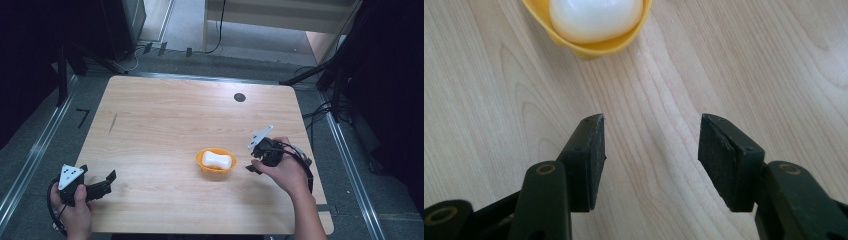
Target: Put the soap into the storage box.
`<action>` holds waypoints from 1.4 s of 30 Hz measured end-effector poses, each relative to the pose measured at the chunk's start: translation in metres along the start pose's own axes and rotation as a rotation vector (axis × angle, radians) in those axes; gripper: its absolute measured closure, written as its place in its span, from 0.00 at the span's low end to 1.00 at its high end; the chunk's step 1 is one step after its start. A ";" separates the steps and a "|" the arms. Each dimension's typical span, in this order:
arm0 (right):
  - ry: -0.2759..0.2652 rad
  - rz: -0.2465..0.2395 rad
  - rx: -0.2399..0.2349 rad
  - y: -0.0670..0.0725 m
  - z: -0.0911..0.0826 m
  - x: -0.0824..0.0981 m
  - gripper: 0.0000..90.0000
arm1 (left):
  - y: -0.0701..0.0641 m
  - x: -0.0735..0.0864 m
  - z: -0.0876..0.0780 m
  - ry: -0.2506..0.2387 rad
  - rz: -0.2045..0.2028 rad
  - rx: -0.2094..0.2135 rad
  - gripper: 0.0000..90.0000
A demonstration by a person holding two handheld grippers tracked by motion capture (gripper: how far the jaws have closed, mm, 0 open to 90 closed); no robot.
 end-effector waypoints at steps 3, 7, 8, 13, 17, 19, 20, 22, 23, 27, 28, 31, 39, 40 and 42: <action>-0.008 0.013 0.003 -0.001 0.001 0.008 0.49 | 0.000 0.000 0.000 0.000 -0.001 -0.001 0.00; -0.012 0.027 0.003 -0.001 0.001 0.013 0.48 | 0.000 0.000 0.000 0.000 0.000 -0.002 0.00; -0.019 0.030 0.004 -0.001 0.001 0.014 0.47 | 0.000 0.000 0.000 -0.001 0.000 -0.001 0.00; -0.037 0.058 0.010 -0.002 0.002 0.023 0.45 | 0.000 0.000 0.000 -0.001 0.000 -0.001 0.00; -0.042 0.080 0.016 -0.003 0.002 0.031 0.44 | 0.000 0.000 0.000 0.000 0.000 0.000 0.00; -0.043 0.098 0.020 -0.002 0.002 0.035 0.43 | 0.000 0.000 0.000 -0.001 0.000 -0.001 0.00; -0.045 0.104 0.022 -0.003 0.002 0.037 0.43 | 0.000 0.000 0.000 -0.001 0.000 0.000 0.00; -0.051 0.116 0.024 -0.003 0.002 0.041 0.42 | 0.000 0.000 0.000 -0.002 0.000 0.000 0.00; -0.055 0.125 0.027 -0.003 0.002 0.043 0.42 | 0.000 0.000 0.000 -0.001 0.001 0.000 0.00; -0.075 0.143 0.046 -0.005 0.002 0.051 0.40 | 0.000 0.000 0.000 -0.002 0.000 0.000 0.00; -0.075 0.143 0.046 -0.005 0.002 0.051 0.40 | 0.000 0.000 0.000 -0.001 0.001 -0.001 0.00; -0.087 0.162 0.050 -0.005 0.000 0.057 0.40 | 0.000 0.000 0.000 -0.002 0.001 0.000 0.00; -0.123 0.223 0.105 -0.009 -0.001 0.070 0.36 | 0.000 0.000 0.000 -0.002 0.000 0.000 0.00; -0.129 0.224 0.110 -0.010 -0.001 0.072 0.36 | 0.000 0.000 0.000 -0.002 0.000 0.000 0.00; -0.137 0.242 0.115 -0.010 -0.002 0.075 0.36 | 0.000 0.000 0.000 -0.002 -0.001 0.000 0.00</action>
Point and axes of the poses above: each handheld gripper's, and its own axes: z roughly forward along the jaws, x roughly out of its underside, y roughly to its left, the point moved 7 cm from there along z, roughly forward along the jaws, and after that the axes turned 7 degrees about x, right-handed, at the moved point
